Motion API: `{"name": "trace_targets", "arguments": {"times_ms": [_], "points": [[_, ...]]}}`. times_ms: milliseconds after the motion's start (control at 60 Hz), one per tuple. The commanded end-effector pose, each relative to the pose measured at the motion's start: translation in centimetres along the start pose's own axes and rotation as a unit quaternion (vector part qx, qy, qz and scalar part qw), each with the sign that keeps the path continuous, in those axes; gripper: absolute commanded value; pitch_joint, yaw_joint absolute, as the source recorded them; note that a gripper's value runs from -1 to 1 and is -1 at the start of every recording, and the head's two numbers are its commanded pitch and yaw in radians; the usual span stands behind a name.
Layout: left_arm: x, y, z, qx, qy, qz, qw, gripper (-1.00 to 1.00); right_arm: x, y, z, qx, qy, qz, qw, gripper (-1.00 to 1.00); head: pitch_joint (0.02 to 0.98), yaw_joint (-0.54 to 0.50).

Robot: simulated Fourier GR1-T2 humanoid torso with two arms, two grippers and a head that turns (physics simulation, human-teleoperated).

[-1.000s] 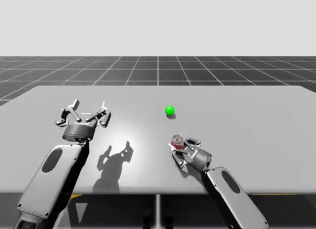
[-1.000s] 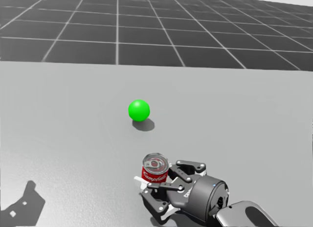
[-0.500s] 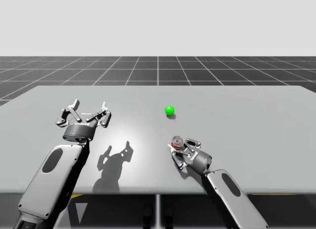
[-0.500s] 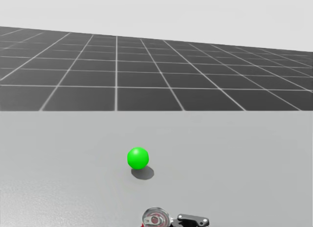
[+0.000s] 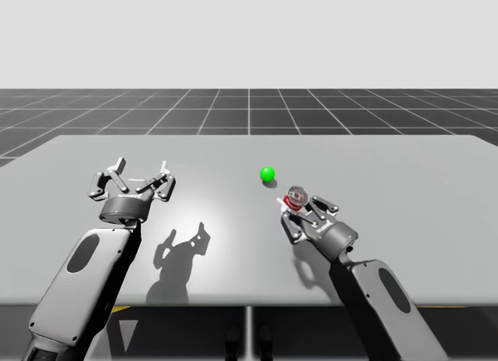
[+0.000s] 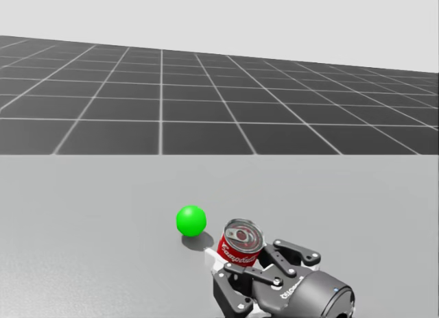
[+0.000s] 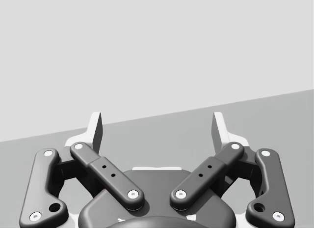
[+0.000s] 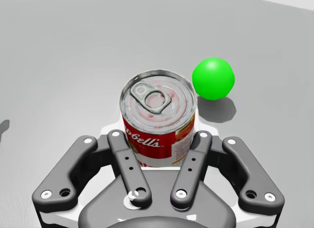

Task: Watch the red light. When it turns green, pick up the object.

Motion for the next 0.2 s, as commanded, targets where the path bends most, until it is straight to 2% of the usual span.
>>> {"name": "trace_targets", "arguments": {"times_ms": [17,200], "points": [[0.1,0.1,-0.1,0.002,0.000,0.002,1.0000,-1.00,6.6,-1.4,-0.8,-0.070,-0.080,0.002,0.9944,1.00,0.449,-0.18],[0.1,0.2,-0.1,0.003,0.000,0.002,1.0000,-1.00,11.3,-1.4,-0.1,-0.080,-0.130,0.023,0.9880,1.00,0.450,-0.18]]}}
